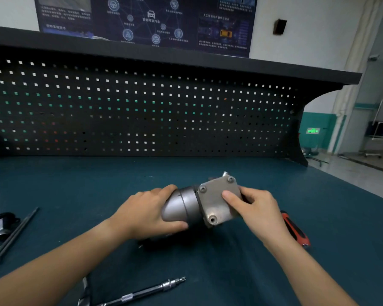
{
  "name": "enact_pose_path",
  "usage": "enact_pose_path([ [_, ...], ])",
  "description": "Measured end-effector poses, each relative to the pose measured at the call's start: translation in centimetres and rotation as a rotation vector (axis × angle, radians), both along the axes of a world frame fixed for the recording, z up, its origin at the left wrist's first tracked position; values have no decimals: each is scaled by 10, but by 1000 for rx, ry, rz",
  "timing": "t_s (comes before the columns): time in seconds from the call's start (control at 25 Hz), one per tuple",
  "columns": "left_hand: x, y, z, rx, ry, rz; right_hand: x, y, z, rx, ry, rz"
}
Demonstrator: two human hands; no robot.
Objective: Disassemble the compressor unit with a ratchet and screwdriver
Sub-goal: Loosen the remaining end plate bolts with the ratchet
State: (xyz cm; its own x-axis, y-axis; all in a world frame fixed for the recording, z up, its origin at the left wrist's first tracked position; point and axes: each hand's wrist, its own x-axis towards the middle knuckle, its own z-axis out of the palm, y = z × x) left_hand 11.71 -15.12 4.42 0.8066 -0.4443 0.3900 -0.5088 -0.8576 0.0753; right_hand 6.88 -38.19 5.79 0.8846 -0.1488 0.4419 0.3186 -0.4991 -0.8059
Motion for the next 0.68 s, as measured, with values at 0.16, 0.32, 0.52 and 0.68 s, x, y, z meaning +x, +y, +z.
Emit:
enact_pose_path([
  [0.16, 10, 13, -1, 75, -79, 17, 5, 8, -30, -31, 23, -49],
  [0.32, 34, 29, -6, 138, -112, 31, 31, 25, -48, -364, 149, -166],
  [0.52, 65, 48, -4, 188, -30, 107, 55, 59, -54, -448, 182, -244],
  [0.68, 53, 57, -7, -116, 36, 236, 54, 61, -45, -563, 183, -197],
])
